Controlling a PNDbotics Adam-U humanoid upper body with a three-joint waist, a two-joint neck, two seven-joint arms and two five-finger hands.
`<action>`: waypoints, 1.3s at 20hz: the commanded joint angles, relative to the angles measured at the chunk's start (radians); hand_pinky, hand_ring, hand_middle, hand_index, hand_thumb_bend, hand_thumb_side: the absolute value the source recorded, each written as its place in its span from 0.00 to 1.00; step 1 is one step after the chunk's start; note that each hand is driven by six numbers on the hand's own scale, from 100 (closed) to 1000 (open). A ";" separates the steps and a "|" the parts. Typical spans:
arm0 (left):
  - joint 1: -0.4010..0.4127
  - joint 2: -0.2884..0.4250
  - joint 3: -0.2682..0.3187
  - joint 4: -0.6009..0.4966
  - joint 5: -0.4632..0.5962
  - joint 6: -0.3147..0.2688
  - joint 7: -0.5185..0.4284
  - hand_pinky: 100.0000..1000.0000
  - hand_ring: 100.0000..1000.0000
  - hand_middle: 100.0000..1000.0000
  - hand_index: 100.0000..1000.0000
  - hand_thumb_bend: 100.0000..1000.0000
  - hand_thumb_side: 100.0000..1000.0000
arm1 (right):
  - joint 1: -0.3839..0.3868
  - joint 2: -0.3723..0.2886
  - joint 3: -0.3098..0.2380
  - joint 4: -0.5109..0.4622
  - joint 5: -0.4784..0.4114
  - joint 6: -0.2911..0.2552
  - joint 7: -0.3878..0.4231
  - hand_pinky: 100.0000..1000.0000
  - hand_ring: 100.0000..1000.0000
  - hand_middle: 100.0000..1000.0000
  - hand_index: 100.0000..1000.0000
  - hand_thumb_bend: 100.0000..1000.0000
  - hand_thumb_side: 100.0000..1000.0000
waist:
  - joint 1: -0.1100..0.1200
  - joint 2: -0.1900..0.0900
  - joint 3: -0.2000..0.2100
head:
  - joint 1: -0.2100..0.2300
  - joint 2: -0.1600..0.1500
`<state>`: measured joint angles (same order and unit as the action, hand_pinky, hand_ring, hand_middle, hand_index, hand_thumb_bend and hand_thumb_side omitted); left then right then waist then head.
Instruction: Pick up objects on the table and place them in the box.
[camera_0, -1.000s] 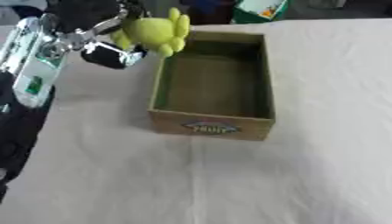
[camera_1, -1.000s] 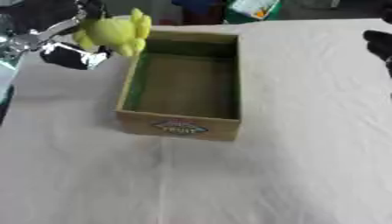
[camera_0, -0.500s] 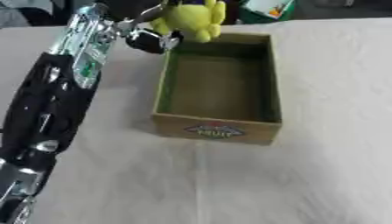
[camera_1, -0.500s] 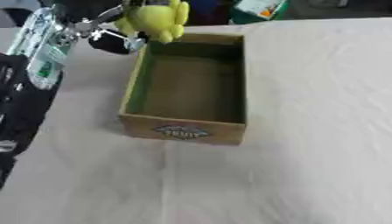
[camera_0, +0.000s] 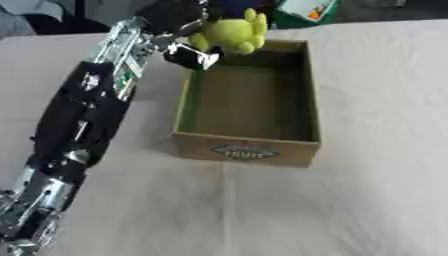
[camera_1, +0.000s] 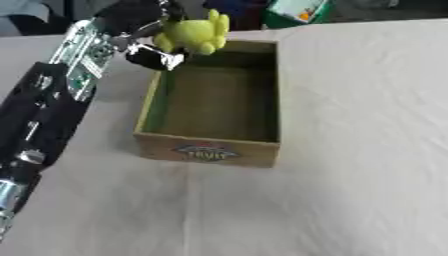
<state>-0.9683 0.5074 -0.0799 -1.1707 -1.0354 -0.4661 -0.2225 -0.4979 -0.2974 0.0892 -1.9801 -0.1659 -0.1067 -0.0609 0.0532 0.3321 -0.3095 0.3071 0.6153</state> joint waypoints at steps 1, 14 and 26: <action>-0.035 0.011 -0.009 0.036 0.043 -0.011 -0.032 0.38 0.55 0.41 0.47 0.00 0.32 | -0.024 0.001 0.004 -0.020 -0.015 0.001 0.011 0.87 0.80 0.85 1.00 0.00 0.85 | 0.003 -0.030 -0.010 | 0.017 0.011; -0.032 0.001 -0.051 0.126 -0.087 -0.095 -0.147 0.52 0.72 0.58 0.62 0.00 0.43 | -0.047 0.022 0.023 -0.020 -0.040 0.009 0.039 0.87 0.80 0.85 1.00 0.00 0.85 | 0.025 -0.034 -0.047 | 0.046 0.014; -0.030 -0.006 -0.041 0.074 -0.126 -0.174 -0.288 0.73 0.89 0.83 1.00 0.64 0.92 | -0.045 0.024 0.022 -0.020 -0.043 0.010 0.042 0.87 0.81 0.85 1.00 0.00 0.85 | 0.012 -0.032 -0.035 | 0.035 0.028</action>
<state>-0.9814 0.4838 -0.1332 -1.0686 -1.1728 -0.6216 -0.4849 -0.5314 -0.2682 0.1151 -1.9801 -0.2017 -0.0938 -0.0230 0.0714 0.3236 -0.3448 0.3416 0.6333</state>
